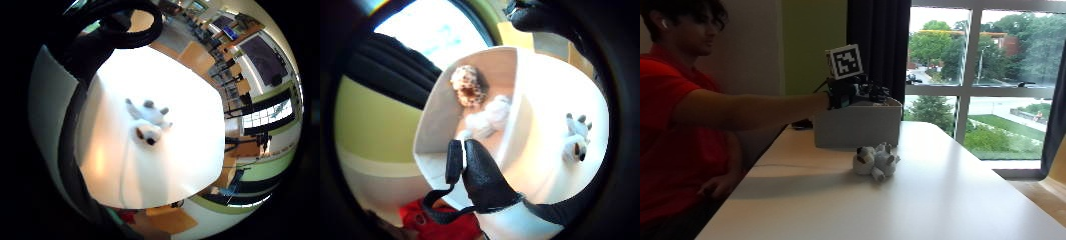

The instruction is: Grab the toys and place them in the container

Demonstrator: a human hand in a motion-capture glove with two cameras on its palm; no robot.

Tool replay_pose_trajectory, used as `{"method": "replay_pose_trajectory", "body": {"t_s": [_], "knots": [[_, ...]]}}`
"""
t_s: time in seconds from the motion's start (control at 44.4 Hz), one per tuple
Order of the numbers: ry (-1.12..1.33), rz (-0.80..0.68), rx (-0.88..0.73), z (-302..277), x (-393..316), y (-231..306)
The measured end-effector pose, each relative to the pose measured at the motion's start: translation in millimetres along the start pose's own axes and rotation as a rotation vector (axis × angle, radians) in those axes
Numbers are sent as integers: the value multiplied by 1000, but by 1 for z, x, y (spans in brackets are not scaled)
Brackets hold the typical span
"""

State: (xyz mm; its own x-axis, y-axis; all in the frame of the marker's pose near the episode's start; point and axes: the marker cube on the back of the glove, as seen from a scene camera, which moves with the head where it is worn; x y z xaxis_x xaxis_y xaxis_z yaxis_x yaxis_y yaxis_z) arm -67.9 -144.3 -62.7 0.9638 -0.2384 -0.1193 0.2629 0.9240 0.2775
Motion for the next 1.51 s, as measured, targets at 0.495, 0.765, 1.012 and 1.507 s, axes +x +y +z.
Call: {"method": "replay_pose_trajectory", "body": {"t_s": [0.495, 0.765, 1.012, 1.507], "knots": [[100, 263, -227, 86, 112, 41], [21, 315, -256, 116, 107, 26], [87, 303, -321, 130, 113, 22], [45, 316, -501, 153, 107, 28]]}}
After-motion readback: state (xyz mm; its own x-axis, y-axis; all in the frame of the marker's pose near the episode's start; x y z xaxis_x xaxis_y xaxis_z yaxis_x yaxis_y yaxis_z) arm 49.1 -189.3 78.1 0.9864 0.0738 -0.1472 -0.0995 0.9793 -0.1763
